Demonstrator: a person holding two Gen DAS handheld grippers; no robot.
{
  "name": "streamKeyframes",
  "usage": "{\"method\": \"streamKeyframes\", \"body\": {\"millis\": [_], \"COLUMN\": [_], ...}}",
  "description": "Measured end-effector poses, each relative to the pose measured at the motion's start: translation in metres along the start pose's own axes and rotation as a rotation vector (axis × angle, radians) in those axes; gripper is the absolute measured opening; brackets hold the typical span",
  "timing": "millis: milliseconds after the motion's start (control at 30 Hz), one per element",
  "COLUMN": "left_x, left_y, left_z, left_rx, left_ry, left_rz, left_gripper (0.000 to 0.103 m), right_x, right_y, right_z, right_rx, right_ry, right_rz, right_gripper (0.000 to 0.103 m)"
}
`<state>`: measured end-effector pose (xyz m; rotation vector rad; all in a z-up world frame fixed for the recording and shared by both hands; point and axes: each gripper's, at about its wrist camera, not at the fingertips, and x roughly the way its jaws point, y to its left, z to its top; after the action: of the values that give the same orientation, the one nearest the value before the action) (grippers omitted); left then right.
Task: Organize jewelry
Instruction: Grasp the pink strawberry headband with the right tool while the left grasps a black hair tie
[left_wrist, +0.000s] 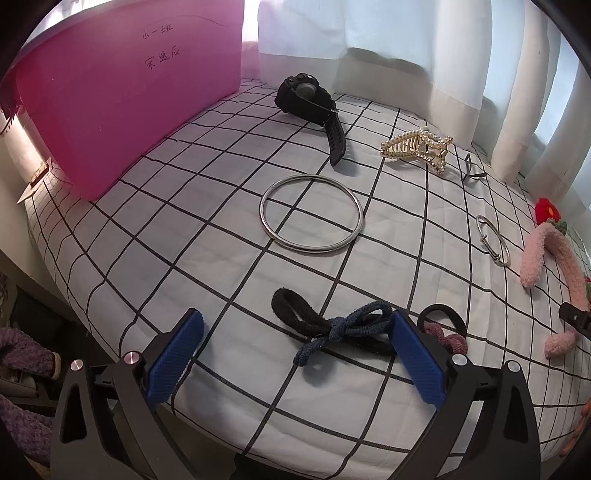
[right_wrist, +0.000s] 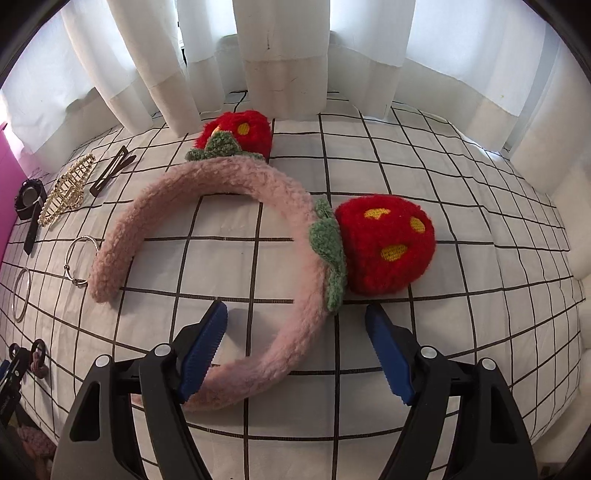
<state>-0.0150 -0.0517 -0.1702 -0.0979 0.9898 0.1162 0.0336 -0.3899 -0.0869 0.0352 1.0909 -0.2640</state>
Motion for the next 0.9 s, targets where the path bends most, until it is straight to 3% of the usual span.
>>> {"method": "streamKeyframes", "body": {"millis": [200,267,400,533,633,900], "left_x": [0.0,-0.003,-0.01,-0.011,-0.013,-0.03], "left_y": [-0.001,-0.001,-0.002,0.0,0.004,0.011], "left_z": [0.0,0.0,0.001,0.003,0.004,0.01], "left_rx": [0.012,0.018,0.039,0.049,0.045,0.042], "left_ry": [-0.016,-0.013,-0.021,-0.015,-0.007,-0.023], "left_rz": [-0.009,-0.019,-0.054,-0.079,-0.098,-0.109], "left_gripper": [0.095,0.09,0.055,0.019,0.014,0.012], "right_x": [-0.001,-0.003,-0.008,-0.011,-0.014,-0.031], "right_y": [0.004,0.006,0.015,0.015,0.011,0.007], "right_z": [0.001,0.002,0.001,0.001,0.0,-0.001], "right_rx": [-0.024,-0.036,-0.065,-0.06,-0.04,-0.036], "right_ry": [-0.027,-0.032,-0.049,-0.051,-0.06,-0.111], "right_rz": [0.008,0.022,0.026,0.037,0.059,0.071], "right_gripper": [0.074,0.068,0.039,0.021,0.011,0.011]}}
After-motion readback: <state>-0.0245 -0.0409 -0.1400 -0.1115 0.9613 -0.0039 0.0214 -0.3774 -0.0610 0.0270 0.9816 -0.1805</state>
